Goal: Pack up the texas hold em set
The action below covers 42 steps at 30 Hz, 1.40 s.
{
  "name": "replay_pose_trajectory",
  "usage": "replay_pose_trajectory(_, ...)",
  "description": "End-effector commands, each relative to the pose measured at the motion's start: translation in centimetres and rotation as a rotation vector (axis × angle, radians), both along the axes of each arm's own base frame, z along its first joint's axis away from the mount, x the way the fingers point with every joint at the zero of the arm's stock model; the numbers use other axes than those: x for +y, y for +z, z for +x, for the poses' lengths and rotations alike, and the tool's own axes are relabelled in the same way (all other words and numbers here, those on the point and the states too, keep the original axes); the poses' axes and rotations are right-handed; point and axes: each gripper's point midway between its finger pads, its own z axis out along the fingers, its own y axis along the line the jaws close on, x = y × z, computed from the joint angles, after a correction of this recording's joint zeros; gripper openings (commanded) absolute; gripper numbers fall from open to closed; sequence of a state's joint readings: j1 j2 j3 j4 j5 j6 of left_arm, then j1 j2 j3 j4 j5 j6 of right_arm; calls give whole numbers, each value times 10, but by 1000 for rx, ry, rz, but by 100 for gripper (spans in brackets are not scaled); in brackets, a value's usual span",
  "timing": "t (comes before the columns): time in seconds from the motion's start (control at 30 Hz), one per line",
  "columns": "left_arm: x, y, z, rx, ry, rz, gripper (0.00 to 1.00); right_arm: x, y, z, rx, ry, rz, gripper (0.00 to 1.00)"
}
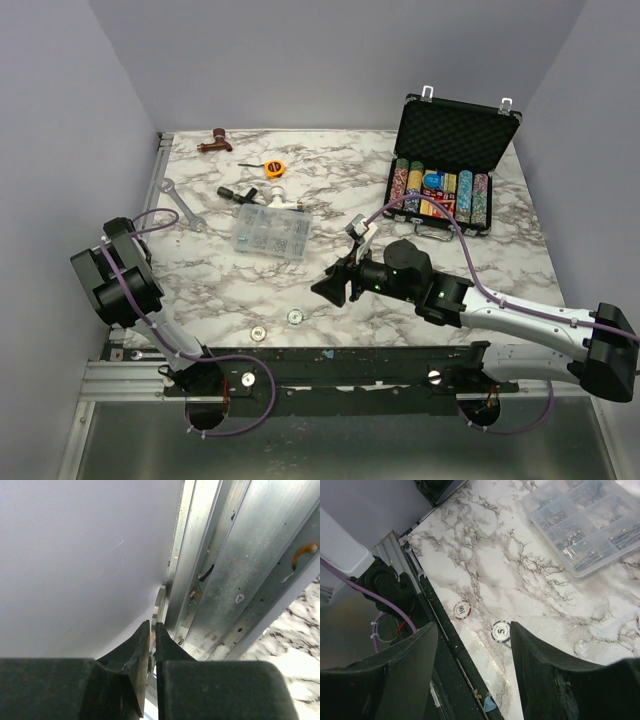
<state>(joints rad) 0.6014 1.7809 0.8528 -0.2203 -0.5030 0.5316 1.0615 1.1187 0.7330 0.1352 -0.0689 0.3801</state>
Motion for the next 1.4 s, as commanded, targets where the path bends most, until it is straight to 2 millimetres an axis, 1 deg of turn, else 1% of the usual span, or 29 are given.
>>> replay_pose_trajectory(0.0,1,-4,0,5,13,-26,8,0,-4,1,-20,-5,-7,62)
replay_pose_trajectory(0.63,-1,-13,-3,18,33,-53,9,1,-4,1,-20,-6,-8,61)
replay_pose_trajectory(0.83,-2,-12,-5,25,46,-62,4,0,-4,1,-22,-9,-5,61)
replay_pose_trajectory(0.93,-1,-9,-7,26,55,-52,0,-1,-3,1,-25,-9,-1,61)
replay_pose_trajectory(1.07,-1,-2,-9,33,75,-47,0,-1,0,0,-28,-6,9,61)
replay_pose_trajectory(1.23,-2,11,-10,14,94,-41,0,-3,5,-1,-34,-7,23,61)
replay_pose_trajectory(1.37,-3,26,-13,-6,110,-26,0,-3,7,-2,-34,-4,30,61)
